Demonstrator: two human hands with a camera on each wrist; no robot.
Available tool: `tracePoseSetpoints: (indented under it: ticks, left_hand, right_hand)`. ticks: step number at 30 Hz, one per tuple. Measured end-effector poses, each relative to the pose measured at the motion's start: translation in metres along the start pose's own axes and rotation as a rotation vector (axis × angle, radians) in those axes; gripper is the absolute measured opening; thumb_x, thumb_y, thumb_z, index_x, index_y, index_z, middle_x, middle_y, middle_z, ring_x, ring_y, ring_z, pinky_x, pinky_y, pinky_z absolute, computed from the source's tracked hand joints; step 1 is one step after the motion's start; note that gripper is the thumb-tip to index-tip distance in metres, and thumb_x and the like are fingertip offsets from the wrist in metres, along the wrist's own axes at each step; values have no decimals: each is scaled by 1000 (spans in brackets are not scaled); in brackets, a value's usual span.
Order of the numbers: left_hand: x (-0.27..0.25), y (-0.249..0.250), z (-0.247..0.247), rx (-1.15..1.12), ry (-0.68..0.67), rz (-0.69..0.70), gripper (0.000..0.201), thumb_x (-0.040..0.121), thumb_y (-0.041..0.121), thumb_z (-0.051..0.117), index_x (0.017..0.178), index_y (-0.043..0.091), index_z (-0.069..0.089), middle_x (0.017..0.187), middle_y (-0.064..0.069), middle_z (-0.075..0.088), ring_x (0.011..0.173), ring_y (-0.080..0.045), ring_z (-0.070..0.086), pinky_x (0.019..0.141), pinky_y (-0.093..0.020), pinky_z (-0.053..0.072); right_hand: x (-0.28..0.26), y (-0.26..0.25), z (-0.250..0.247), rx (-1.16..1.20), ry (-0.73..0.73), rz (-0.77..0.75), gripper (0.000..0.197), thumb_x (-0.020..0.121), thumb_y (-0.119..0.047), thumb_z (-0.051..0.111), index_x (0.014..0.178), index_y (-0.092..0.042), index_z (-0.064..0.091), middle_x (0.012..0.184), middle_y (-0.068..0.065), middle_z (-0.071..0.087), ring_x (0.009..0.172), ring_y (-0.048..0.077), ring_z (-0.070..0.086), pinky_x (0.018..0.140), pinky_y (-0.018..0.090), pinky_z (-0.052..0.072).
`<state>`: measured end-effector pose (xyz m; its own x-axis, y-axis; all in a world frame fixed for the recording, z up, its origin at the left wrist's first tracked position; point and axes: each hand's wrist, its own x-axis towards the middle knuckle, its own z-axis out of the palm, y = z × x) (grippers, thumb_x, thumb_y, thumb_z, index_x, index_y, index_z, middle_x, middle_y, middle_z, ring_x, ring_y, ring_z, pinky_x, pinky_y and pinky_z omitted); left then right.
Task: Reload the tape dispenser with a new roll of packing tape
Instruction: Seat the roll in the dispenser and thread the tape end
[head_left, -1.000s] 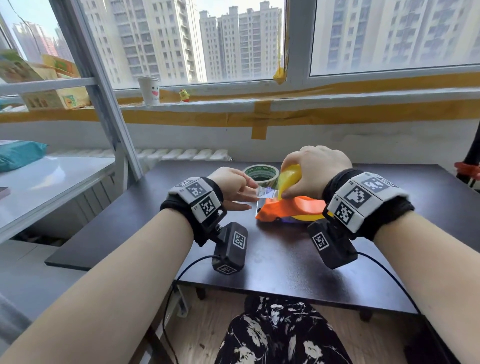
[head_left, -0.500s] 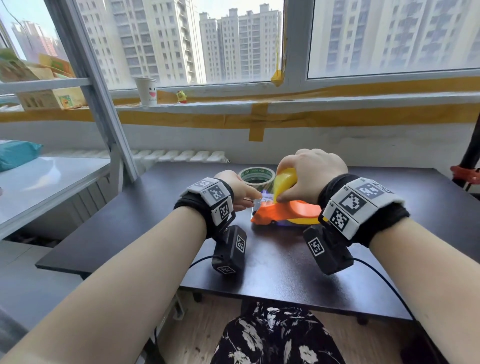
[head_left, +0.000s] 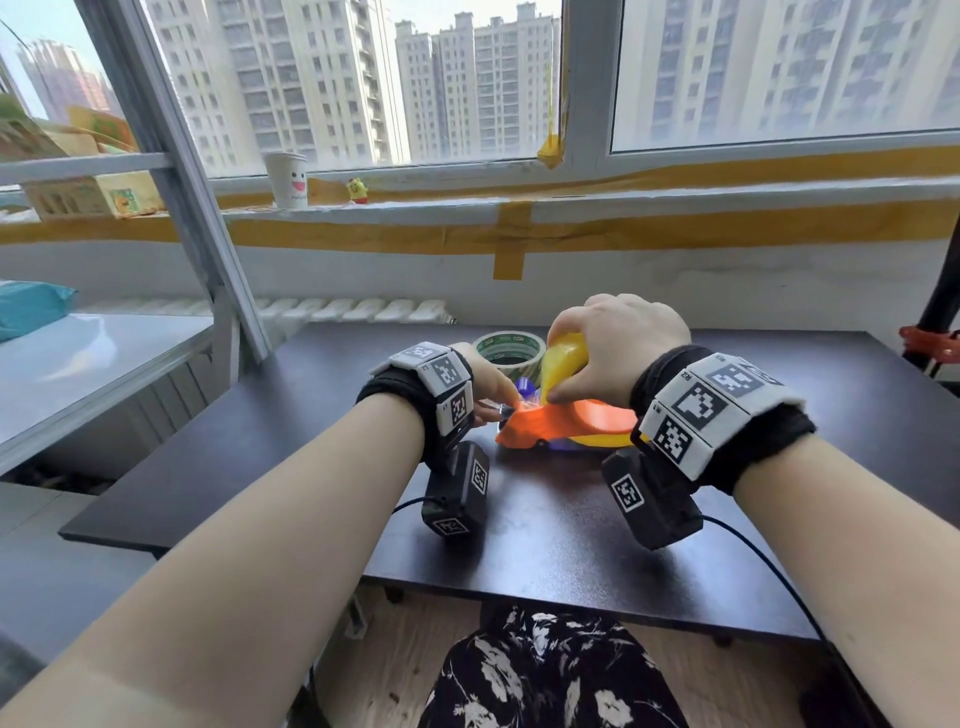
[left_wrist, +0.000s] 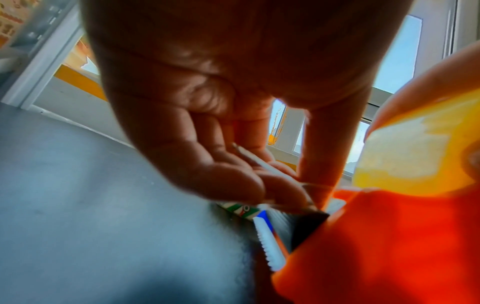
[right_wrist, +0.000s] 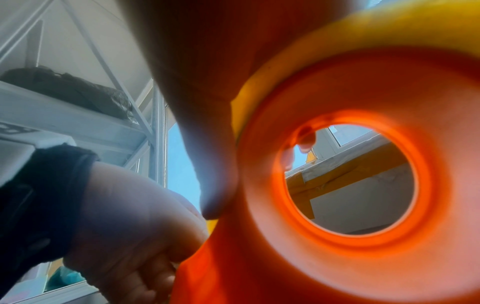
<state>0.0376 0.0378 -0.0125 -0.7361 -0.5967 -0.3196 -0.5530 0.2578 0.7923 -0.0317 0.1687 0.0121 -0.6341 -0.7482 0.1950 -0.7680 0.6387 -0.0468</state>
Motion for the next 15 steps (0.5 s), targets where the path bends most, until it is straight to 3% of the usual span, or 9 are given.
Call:
tracePoseSetpoints:
  ticks: [4,8,12,15]
  left_hand:
    - [4,1,-2,4,14,4,25,79,1,68,60,9,53,35,-1,55,24,-4,49,36,-10,38]
    - [6,-3,-5,-20,20,13,26,82,2,67,62,8,52,32,1,56,27,-6,54,42,-15,44]
    - [10,-3,-4,-30,17,22,20,87,10,63,70,7,54,62,-6,62,52,-14,61,57,-26,53]
    - [8,-4,-6,-38,-20,19,12,85,8,65,77,5,57,72,-6,60,64,-15,60,70,-28,54]
  right_hand:
    - [1,0,0,-10,-4,-6,59,64,-63,68,117,-41,55,120,-1,56,120,24,49,94,36,39]
    - [3,1,0,-27,-14,-22,60,66,-63,67,120,-40,54,122,0,56,120,25,49,94,37,40]
    - [3,2,-1,-28,-12,-23,60,66,-63,67,120,-40,54,122,0,56,121,25,49,94,36,40]
    - [2,1,0,-24,-6,-21,59,66,-62,67,119,-40,55,120,0,56,120,24,50,93,36,40]
